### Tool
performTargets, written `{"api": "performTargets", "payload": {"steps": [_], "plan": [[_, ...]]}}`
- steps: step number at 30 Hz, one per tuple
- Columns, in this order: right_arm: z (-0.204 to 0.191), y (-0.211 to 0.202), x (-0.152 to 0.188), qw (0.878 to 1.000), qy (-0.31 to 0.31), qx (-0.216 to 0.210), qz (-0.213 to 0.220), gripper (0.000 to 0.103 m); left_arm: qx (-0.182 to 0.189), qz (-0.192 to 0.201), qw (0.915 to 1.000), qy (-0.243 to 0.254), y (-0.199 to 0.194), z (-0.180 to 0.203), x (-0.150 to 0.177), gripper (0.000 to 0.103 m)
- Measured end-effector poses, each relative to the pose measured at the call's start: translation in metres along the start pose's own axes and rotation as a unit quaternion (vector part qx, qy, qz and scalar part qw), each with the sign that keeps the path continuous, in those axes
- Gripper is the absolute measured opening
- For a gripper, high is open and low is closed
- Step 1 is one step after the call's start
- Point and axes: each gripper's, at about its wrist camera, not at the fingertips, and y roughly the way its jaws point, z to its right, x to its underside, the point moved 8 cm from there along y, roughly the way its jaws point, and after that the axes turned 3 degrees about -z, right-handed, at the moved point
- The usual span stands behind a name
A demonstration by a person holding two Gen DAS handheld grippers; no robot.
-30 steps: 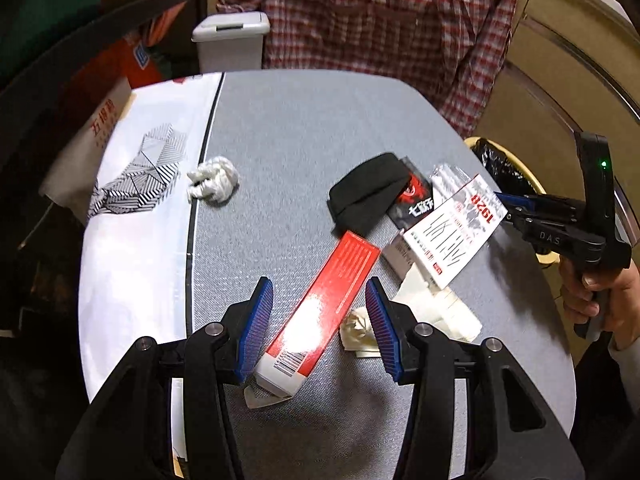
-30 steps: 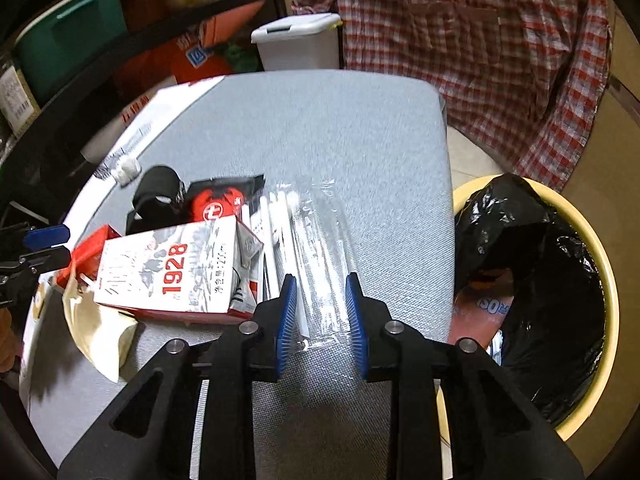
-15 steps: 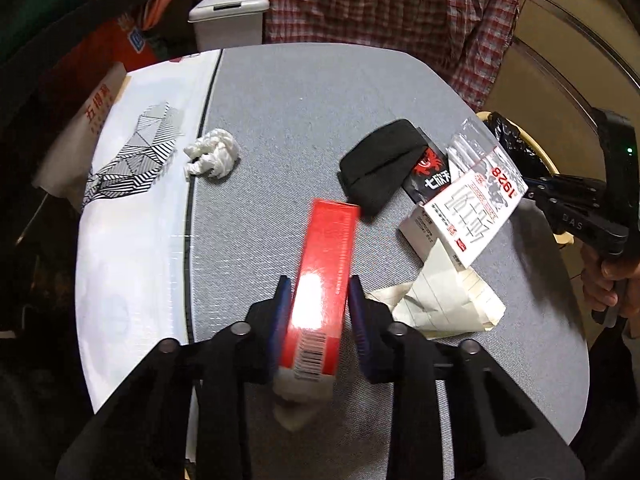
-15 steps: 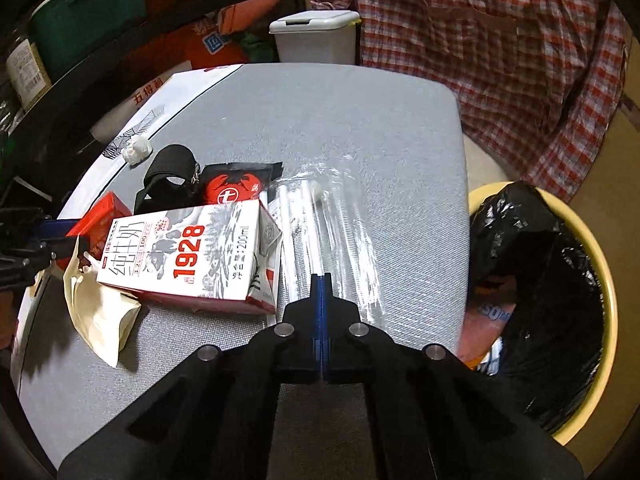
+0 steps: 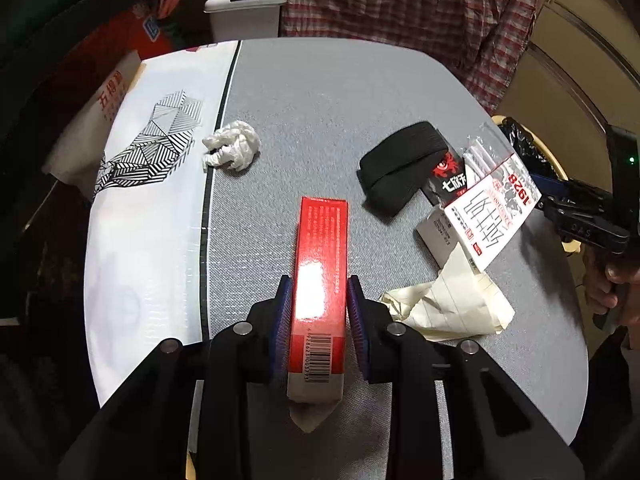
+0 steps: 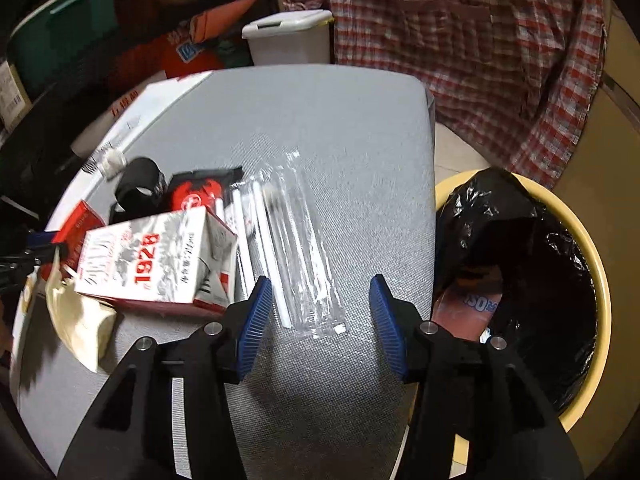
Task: Collect trash
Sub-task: 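Grasp the red box with the left tool while the right tool grasps clear straw wrappers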
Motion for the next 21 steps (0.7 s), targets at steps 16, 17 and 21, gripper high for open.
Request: {"api": "performTargets", "payload": {"steps": [16,17,21], "plan": [[0.009,-0.04,-0.015,0.999,0.01,0.003,0.053,0.003,-0.006,0.016,0.9997,0.015,-0.007,0.005,-0.007,0.026],[0.01,-0.044,-0.015,0.998,0.012,0.003,0.056,0.003,-0.008,0.02,0.9997,0.015,-0.009,0.005,-0.008,0.026],[0.014,-0.06,-0.015,0.997,0.016,-0.001,0.07,0.003,-0.012,0.039,0.9991,0.015,-0.02,0.007,-0.013,0.026]]}}
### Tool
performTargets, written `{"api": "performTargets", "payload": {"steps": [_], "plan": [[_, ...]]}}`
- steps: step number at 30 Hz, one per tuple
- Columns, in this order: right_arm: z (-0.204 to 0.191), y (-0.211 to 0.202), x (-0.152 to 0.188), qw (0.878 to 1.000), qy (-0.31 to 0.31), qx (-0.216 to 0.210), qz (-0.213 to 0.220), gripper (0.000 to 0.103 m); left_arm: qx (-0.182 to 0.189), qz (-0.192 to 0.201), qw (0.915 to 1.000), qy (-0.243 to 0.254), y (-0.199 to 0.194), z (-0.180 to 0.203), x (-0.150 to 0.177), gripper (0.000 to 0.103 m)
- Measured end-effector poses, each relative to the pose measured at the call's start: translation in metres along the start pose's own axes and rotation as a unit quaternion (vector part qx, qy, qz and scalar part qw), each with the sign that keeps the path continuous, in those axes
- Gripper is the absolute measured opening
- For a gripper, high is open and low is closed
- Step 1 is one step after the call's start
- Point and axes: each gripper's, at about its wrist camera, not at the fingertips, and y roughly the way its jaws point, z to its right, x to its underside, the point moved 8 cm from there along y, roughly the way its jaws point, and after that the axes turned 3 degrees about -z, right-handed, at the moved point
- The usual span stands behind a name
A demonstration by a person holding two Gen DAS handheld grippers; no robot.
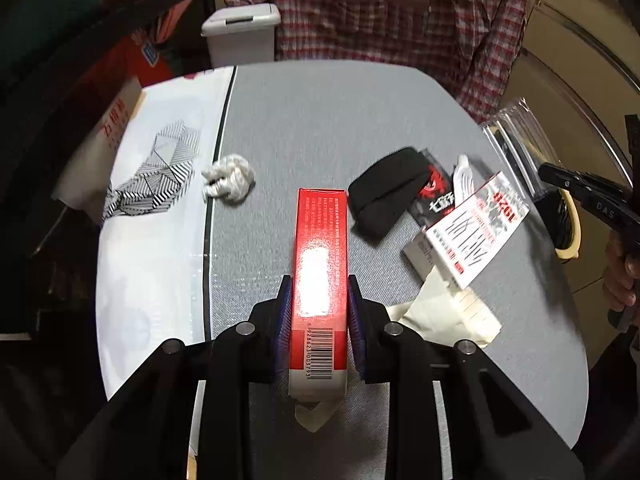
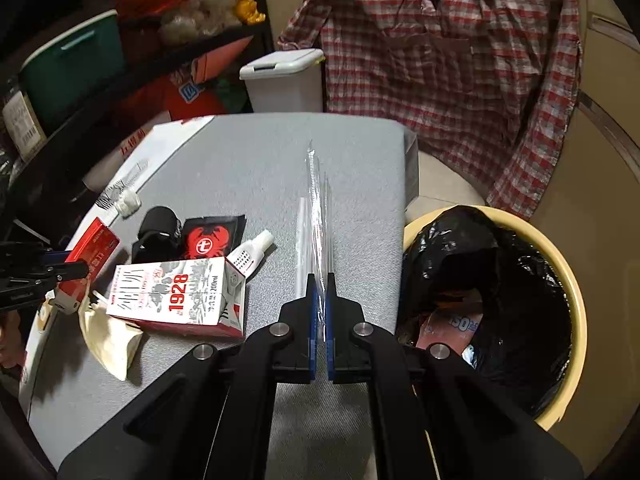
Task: Collect trash
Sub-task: 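Carry the red box and straw wrappers over the bin and open both tools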
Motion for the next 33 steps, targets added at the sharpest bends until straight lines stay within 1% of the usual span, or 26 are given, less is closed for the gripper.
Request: {"api": "performTargets", "payload": {"steps": [7,14,19,26,30,33], "plan": [[0.005,-0.037,-0.001,0.999,0.011,-0.004,0.03,0.003,-0.012,0.035,0.9993,-0.006,-0.021,0.006,-0.009,0.026],[0.019,-0.08,0.001,0.997,0.03,-0.006,0.065,0.003,-0.024,0.076,0.9968,-0.008,-0.047,0.019,-0.016,0.026],[0.032,-0.116,0.0,0.995,0.042,-0.005,0.093,0.003,-0.022,0.103,0.9943,-0.018,-0.065,0.031,-0.02,0.026],[0.059,-0.162,-0.001,0.989,0.065,0.013,0.133,0.003,-0.025,0.137,0.9902,-0.001,-0.089,0.065,-0.023,0.026],[0.08,-0.172,0.01,0.986,0.102,0.012,0.134,0.003,-0.007,0.145,0.9895,-0.002,-0.094,0.087,-0.023,0.026],[0.088,-0.175,0.014,0.985,0.112,0.015,0.132,0.003,0.002,0.146,0.9892,0.008,-0.094,0.11,-0.021,0.026]]}}
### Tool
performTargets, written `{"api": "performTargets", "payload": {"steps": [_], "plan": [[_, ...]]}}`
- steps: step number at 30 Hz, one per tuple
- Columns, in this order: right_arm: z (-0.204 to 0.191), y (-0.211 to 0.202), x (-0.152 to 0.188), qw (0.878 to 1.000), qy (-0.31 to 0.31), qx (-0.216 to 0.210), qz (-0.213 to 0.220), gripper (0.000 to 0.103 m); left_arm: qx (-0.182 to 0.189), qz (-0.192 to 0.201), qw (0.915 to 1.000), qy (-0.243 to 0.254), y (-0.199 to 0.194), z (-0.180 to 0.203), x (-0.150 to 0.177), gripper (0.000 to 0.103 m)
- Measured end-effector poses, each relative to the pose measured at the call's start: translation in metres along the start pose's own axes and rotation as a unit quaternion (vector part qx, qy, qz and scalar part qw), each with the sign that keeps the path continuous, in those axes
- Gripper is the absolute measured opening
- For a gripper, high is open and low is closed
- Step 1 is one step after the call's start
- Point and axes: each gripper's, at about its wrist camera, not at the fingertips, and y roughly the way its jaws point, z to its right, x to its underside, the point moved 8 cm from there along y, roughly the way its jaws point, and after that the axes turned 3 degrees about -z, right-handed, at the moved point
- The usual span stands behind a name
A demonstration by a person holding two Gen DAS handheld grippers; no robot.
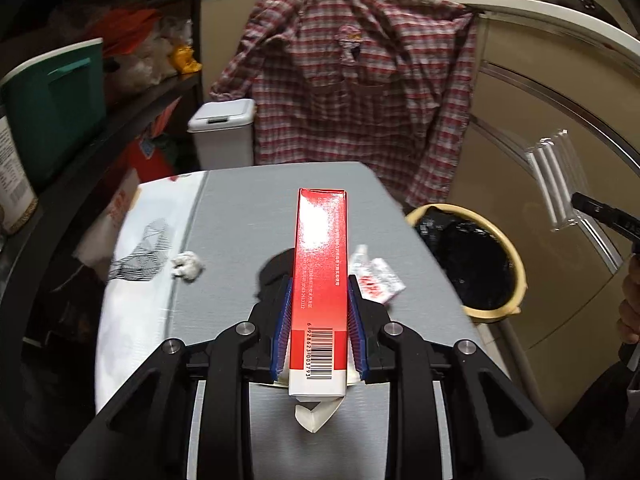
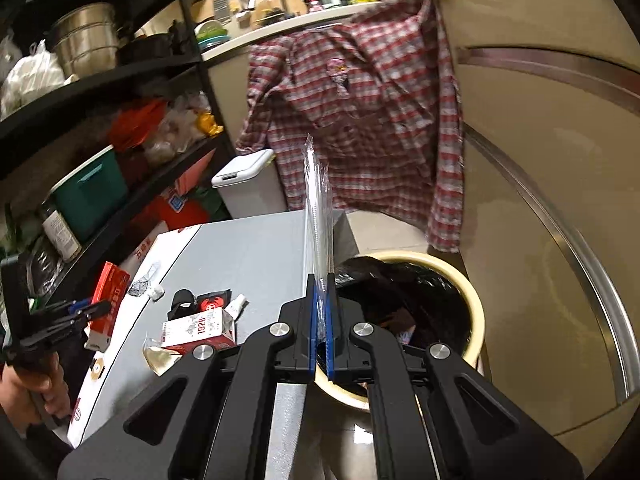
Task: Collect trash
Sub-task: 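Carry the red box and straw wrappers over the bin and open both tools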
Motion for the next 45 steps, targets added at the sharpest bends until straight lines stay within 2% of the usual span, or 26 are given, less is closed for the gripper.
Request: {"api": "performTargets", "payload": {"steps": [12,28,37,45], "plan": [[0.027,-0.006,-0.009,0.999,-0.002,0.029,0.014,0.003,0.039,0.017,0.999,0.015,0.004,0.075,-0.029,0.026],[0.067,0.007,-0.016,0.998,0.035,0.041,0.014,0.003,0.083,0.023,0.9953,0.043,0.045,0.172,-0.088,0.026],[0.071,0.019,-0.02,0.998,0.037,0.048,0.012,0.003,0.095,0.015,0.9942,0.047,0.07,0.2,-0.103,0.026],[0.071,0.028,-0.02,0.998,0.037,0.052,0.008,0.003,0.097,0.009,0.9941,0.048,0.089,0.208,-0.109,0.026]]}}
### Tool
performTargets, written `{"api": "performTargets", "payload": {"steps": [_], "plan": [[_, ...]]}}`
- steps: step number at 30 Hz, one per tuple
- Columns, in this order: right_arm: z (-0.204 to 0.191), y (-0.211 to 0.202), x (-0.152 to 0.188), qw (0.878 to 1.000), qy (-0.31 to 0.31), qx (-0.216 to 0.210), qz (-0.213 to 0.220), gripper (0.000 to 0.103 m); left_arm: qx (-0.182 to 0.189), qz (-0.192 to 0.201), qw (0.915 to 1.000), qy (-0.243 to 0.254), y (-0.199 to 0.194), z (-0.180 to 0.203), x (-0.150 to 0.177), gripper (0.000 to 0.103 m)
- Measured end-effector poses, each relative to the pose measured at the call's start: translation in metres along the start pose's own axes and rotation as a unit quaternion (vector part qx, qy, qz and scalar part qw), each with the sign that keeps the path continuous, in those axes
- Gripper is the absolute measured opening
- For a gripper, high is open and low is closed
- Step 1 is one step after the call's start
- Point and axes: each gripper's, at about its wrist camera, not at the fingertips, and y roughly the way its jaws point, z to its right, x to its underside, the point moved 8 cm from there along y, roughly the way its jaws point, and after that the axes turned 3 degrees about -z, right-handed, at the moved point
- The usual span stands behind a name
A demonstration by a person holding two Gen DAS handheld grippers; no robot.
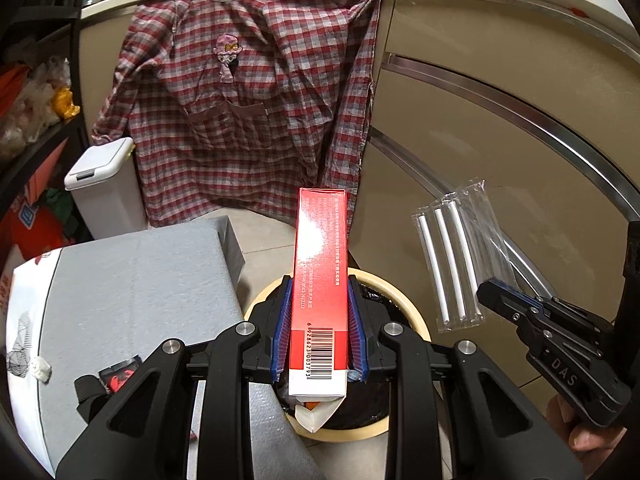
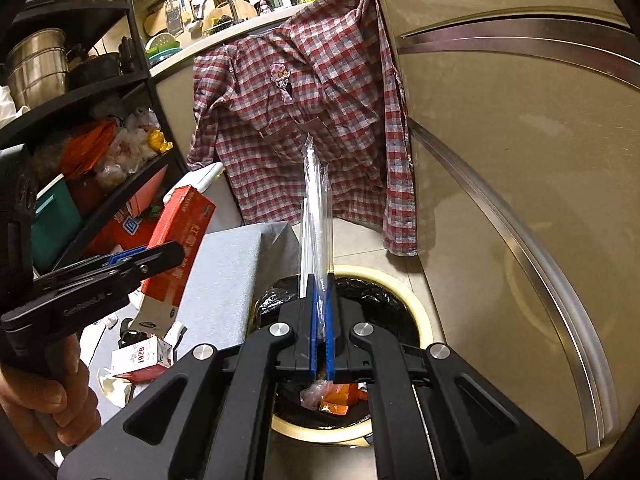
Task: Collect trash
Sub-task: 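Carry the red box and straw wrappers over the bin and open both tools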
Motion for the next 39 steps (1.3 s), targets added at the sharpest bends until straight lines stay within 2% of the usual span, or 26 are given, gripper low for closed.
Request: {"api": "performTargets", "payload": {"steps": [19,22,24,26,29,39], "plan": [[0.003,0.019,0.0,1.0,-0.002,0.004,-0.014,0.004,0.007,-0.014,0.9999,0.001,0.033,0.006,-0.004,0.026],[0.005,0.022,0.0,1.0,-0.001,0.011,-0.018,0.008,0.012,-0.019,0.9998,0.001,0.035,0.007,-0.005,0.028],[0.004,0.024,0.002,1.0,0.001,0.01,-0.023,0.011,0.007,-0.017,0.9998,0.0,0.035,0.006,-0.006,0.04],[0.005,0.024,0.002,1.0,0.002,0.011,-0.023,0.012,0.003,-0.011,0.9999,-0.001,0.033,0.004,-0.008,0.04],[0.006,0.024,0.001,1.0,0.005,0.015,-0.021,0.033,0.004,-0.009,0.9999,-0.003,0.032,0.003,-0.01,0.04],[0.009,0.026,0.002,1.0,0.009,0.009,-0.022,0.034,-0.002,0.001,1.0,-0.002,0.011,-0.008,-0.005,0.04]]}}
